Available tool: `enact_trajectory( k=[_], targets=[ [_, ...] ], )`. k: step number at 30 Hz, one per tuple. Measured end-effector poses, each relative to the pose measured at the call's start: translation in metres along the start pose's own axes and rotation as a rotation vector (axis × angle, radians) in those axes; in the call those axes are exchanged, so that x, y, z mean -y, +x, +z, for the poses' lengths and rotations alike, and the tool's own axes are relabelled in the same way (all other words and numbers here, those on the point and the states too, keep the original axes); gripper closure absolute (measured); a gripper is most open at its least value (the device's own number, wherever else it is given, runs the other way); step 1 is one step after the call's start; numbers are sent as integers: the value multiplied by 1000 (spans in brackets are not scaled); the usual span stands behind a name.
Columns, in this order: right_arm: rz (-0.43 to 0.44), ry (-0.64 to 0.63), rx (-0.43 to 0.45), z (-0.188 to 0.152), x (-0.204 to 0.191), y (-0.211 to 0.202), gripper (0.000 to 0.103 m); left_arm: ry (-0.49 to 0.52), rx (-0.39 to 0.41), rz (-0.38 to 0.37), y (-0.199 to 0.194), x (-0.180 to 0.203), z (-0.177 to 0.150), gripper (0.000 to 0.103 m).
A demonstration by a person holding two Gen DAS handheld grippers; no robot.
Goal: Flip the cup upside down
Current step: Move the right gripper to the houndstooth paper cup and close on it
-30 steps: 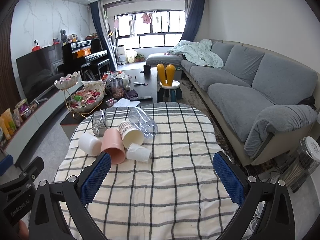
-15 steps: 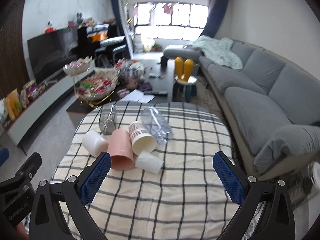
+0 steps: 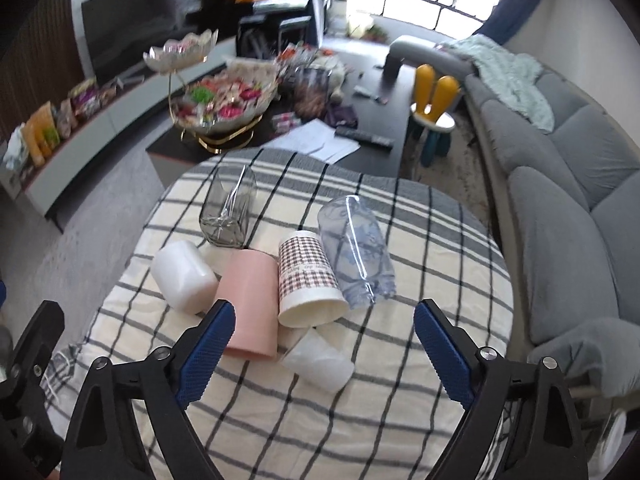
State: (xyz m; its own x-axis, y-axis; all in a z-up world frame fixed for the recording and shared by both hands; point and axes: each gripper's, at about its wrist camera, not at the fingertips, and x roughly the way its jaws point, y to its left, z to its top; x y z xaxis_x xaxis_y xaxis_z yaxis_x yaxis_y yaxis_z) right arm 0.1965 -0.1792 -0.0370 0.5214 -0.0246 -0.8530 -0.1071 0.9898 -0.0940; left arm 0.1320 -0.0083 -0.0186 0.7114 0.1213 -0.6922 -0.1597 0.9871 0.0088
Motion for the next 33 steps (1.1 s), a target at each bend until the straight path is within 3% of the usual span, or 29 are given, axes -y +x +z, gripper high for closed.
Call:
enact_trajectory(
  k=[6,17,33],
  targets=[
    [39,-66,-126,19,-3,46,17,-20,-47,4,31,6,8,0],
    [79,-74,-256,28,-2,99,17,-34,-102,4,72,11,15,0],
    [92,-66,-339,35,0,134,22,-51,-144,-14,98,12,19,0]
  ],
)
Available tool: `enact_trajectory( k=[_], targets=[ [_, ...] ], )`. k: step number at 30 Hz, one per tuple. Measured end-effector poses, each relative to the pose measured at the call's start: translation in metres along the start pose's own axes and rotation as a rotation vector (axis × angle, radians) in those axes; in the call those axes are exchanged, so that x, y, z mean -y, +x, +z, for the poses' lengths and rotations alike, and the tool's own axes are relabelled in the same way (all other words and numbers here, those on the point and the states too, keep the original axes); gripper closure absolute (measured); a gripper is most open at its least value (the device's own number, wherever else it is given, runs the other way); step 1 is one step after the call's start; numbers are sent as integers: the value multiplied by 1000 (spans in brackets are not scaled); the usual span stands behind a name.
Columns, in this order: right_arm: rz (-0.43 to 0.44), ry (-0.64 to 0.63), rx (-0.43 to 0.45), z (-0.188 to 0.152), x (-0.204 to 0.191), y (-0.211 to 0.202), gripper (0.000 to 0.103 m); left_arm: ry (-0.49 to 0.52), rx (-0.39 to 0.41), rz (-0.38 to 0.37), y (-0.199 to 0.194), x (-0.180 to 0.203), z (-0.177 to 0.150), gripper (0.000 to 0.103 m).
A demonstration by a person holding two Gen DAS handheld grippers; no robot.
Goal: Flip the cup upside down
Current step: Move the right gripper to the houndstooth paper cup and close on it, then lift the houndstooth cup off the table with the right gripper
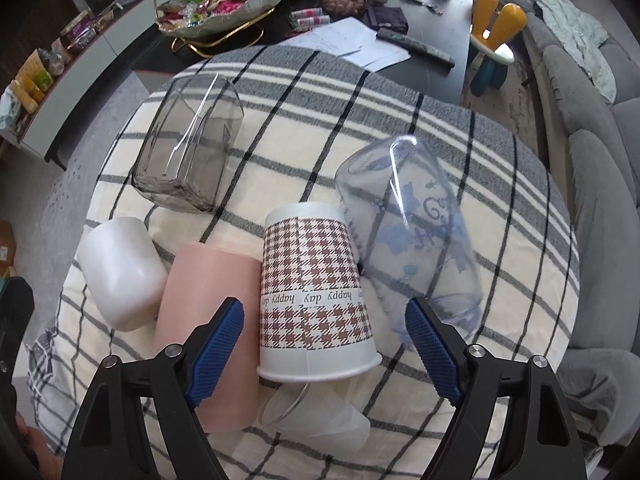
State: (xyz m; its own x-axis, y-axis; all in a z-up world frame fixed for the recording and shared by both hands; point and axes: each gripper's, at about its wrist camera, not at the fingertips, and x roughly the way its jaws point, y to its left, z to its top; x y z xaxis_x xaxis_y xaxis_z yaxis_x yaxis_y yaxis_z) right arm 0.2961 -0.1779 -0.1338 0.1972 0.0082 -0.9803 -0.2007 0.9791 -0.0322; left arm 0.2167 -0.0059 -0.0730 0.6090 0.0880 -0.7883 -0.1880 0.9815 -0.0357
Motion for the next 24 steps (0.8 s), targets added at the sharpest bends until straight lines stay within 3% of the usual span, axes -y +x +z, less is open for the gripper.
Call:
enact_trajectory(
  k=[11,18,24],
  targets=[
    [47,30,-55,2,4,23,35,1,-20,-3,8,1,0,0],
    [45,45,4,-3,3,2,37,-1,-12,-12,5,-1,0,0],
    [51,133,98,-22,13,-37,37,-5,14,-28,-16,-5,0,0]
  ],
)
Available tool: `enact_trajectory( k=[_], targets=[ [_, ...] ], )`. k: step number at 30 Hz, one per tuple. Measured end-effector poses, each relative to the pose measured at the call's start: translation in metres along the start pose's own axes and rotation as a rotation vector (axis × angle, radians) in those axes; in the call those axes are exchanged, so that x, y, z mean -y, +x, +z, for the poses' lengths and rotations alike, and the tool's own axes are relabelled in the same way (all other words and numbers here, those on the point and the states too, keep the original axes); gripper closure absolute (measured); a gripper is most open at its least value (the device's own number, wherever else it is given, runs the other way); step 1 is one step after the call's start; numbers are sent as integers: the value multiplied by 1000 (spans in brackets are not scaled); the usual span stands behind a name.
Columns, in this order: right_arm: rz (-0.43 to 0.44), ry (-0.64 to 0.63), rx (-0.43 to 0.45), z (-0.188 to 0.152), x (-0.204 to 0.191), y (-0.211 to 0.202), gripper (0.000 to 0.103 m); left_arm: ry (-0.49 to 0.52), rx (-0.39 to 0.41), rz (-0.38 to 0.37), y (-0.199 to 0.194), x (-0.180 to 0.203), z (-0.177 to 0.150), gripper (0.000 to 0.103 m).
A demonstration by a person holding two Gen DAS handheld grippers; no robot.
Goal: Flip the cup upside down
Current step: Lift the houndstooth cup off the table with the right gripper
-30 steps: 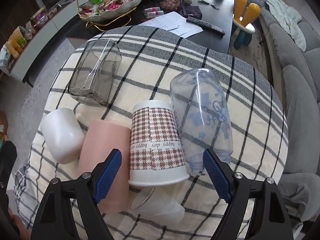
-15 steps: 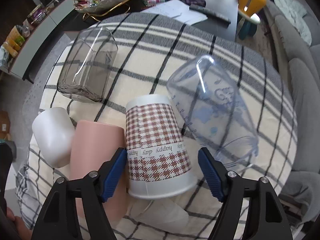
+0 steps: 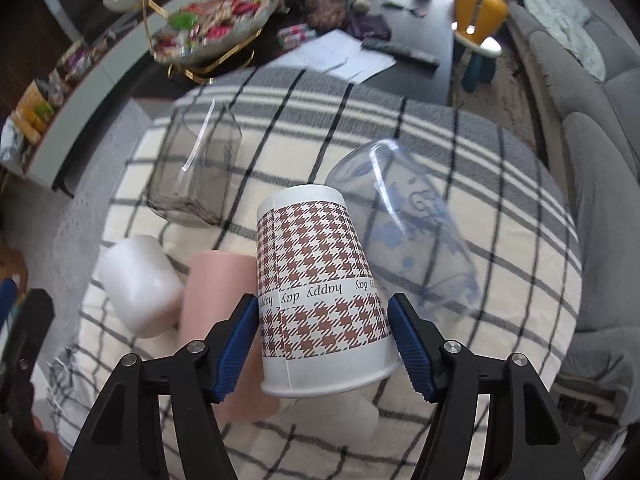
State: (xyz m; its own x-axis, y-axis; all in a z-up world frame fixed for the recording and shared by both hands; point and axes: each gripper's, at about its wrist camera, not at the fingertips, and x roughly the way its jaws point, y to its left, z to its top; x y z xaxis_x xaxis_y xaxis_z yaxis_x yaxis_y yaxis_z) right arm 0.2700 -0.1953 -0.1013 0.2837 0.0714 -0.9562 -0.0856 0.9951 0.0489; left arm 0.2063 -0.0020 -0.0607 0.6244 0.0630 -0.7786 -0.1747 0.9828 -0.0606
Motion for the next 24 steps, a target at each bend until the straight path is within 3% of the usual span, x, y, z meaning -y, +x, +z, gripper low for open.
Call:
enact_trajectory(
  k=[6,11,17,24],
  targets=[
    [73,179,85,-39,9,-41,37,21,56,-13,-37,-15,-5,0],
    [145,326,132,-93,2,-57,37,56,94,-34,-68,-39,-17,0],
    [221,466,131,-154,-21,-49,37,130,112,-70,-96,-64,-41,0],
    [223,512,119,-200,-52,-25,37,184,76,-78,-99,-88,-74,0]
  ],
)
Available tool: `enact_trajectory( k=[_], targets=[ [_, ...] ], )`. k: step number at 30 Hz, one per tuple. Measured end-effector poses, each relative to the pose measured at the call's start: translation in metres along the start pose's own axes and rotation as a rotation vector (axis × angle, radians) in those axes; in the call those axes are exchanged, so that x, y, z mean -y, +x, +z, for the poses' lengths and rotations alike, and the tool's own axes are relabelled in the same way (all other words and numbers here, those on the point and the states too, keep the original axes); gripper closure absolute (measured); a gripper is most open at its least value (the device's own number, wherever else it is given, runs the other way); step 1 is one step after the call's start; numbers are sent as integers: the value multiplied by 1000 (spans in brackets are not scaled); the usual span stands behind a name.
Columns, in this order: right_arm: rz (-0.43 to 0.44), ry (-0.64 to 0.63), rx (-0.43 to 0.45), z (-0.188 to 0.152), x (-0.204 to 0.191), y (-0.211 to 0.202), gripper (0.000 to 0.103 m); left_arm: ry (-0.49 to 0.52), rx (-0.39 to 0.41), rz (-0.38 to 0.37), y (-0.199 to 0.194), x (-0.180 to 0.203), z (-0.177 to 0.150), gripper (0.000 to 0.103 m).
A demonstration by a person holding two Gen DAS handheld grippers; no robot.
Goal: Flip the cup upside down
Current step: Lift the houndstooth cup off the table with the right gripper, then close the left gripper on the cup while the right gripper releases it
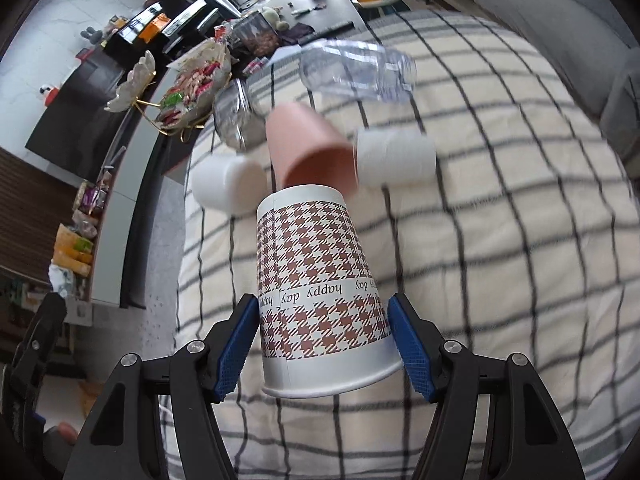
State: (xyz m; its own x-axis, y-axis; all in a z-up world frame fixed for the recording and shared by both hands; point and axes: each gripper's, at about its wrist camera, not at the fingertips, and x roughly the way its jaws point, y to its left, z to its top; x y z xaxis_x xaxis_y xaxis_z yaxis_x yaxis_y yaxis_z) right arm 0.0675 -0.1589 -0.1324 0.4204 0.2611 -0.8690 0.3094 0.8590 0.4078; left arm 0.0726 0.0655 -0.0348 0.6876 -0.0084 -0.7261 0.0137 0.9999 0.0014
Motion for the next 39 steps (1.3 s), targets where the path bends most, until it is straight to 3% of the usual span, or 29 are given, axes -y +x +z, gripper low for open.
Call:
enact_trajectory(
  k=[4,13,19,21,27,31,36,39],
  targets=[
    [-24,-4,1,-21,-4,10,37,29,-53,-20,7,-6,-17,0],
    [-62,2,-20,-36,-8,32,36,53,-164,-63,31,-12,-48,0],
    [-68,0,-36,-38,-9,37,36,53,-189,-64,35,-15,-51,0],
    [-63,8,-40,-38,-6,35,30,54,-193,-64,35,-14,-50,0],
    [-36,22,-15,-34,-2,15,25,53,-198,-77,29,-8,-42,0],
    [-12,33,45,-27,6,-15,25,47,-222,-96,24,2,-35,0],
    [-94,27,161,-13,26,-64,22,86,-294,-134,28,37,-27,0],
    [-156,32,219,-6,40,-91,15,109,-393,-218,37,66,-23,0]
  ],
)
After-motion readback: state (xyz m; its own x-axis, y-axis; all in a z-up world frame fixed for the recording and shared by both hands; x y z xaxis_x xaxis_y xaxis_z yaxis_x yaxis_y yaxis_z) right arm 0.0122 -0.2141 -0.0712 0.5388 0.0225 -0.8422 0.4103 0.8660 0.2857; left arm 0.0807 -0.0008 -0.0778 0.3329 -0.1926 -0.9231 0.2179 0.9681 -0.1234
